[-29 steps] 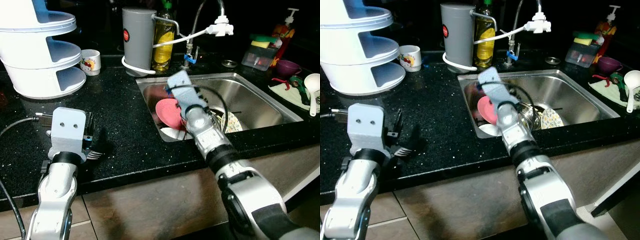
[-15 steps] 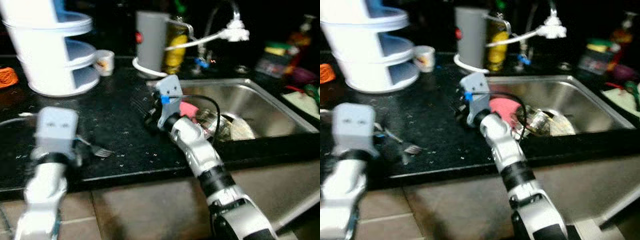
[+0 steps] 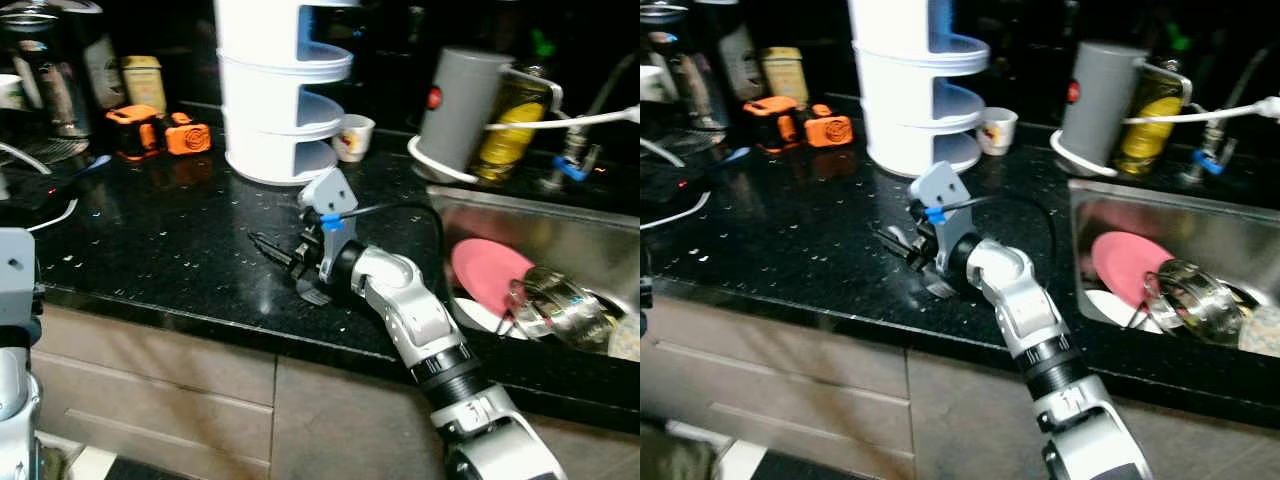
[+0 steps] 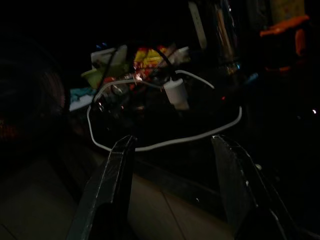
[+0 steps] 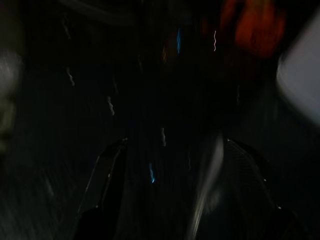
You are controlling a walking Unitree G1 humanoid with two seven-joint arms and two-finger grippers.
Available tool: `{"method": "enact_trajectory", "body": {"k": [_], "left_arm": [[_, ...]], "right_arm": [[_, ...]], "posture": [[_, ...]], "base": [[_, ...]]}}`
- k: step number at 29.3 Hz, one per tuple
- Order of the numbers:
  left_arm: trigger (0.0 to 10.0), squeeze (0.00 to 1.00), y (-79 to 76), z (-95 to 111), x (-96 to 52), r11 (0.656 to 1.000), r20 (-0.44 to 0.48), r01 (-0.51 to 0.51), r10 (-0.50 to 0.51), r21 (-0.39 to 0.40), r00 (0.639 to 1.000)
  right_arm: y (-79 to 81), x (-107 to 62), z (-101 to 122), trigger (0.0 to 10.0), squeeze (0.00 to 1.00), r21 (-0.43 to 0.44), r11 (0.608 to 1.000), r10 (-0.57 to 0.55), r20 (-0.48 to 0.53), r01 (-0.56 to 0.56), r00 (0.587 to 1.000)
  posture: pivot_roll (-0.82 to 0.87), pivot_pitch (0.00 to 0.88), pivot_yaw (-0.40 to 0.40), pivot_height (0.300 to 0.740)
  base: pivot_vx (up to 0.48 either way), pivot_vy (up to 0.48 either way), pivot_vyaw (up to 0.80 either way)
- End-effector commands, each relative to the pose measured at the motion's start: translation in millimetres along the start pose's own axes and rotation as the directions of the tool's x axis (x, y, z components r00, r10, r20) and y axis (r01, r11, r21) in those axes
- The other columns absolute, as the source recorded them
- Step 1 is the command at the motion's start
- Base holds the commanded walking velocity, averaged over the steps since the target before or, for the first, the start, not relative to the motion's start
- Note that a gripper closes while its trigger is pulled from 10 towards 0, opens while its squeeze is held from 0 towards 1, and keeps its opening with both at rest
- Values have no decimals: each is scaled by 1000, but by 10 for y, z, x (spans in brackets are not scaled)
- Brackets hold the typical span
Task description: Kitchen organization
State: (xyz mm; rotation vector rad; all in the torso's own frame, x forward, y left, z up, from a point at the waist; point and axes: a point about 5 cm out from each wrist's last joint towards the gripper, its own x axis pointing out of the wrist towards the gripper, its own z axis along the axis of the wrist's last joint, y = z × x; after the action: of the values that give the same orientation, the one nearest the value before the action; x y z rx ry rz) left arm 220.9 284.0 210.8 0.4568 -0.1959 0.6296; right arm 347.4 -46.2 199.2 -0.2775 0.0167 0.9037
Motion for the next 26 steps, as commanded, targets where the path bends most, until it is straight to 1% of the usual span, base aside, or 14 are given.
{"method": "enact_trajectory", "body": {"k": [1,2,3,4,6,7,11,14,15,21,22,23,24,26], "left_arm": [[10000,0,-101,-46,-49,999,-26,40,-41,-20,999],[10000,0,-135,-47,-65,998,-28,51,-51,-29,998],[10000,0,-191,-49,-84,997,-30,68,-69,-43,997],[10000,0,-239,-46,-98,995,-31,84,-85,-53,996],[10000,0,-322,-28,-118,991,-25,112,-114,-74,993],[10000,0,-322,-28,-118,991,-25,112,-114,-74,993],[10000,0,-443,14,-151,983,-15,148,-150,-105,989],[10000,0,-468,16,-165,982,-14,156,-158,-110,987],[10000,0,-471,2,-171,981,-19,157,-160,-111,987],[10000,0,-469,-5,-163,982,-21,153,-157,-112,987],[10000,0,-477,3,-159,981,-19,154,-157,-115,987],[10000,0,-477,3,-159,981,-19,154,-157,-115,987],[10000,0,-487,12,-157,981,-16,154,-157,-119,987],[10000,0,-505,27,-158,980,-12,156,-159,-124,987]], "right_arm": [[-56,-62,-33,10000,0,23,1000,-13,-80,15,997],[-67,-86,-30,10000,0,43,999,-8,-103,12,995],[-76,-123,-52,10000,0,70,997,0,-160,11,987],[-89,-154,-78,10000,0,95,995,-7,-213,28,977],[-134,-213,-96,10000,0,115,990,-41,-277,76,960],[-134,-213,-96,10000,0,115,990,-41,-277,76,960],[-188,-302,-73,10000,0,141,983,-66,-329,119,942],[-148,-358,-75,10000,0,153,984,-32,-360,93,932],[-75,-417,-84,10000,0,162,985,16,-384,50,923],[6,-446,-134,10000,0,170,984,32,-428,45,903],[38,-445,-197,10000,0,160,985,21,-463,61,886],[38,-445,-197,10000,0,160,985,21,-463,61,886],[71,-444,-307,10000,0,132,988,-2,-518,83,855],[154,-434,-426,10000,0,142,985,-3,-561,100,828]], "posture": [[79,0,-110,740],[79,0,-110,740],[73,0,-108,740],[73,0,-108,740],[69,0,-108,740],[69,0,-108,740],[64,0,-109,740],[64,0,-109,740],[50,0,-106,740],[42,0,-106,740],[40,0,-108,740],[40,0,-108,740],[40,0,-108,740],[40,0,-107,740]], "base": [[0,0,0],[0,0,0],[0,0,0],[0,0,0],[0,0,0],[0,0,0],[0,0,0],[0,0,0],[0,0,0],[0,0,0],[0,0,0],[0,0,0],[0,0,0],[0,0,0]]}}
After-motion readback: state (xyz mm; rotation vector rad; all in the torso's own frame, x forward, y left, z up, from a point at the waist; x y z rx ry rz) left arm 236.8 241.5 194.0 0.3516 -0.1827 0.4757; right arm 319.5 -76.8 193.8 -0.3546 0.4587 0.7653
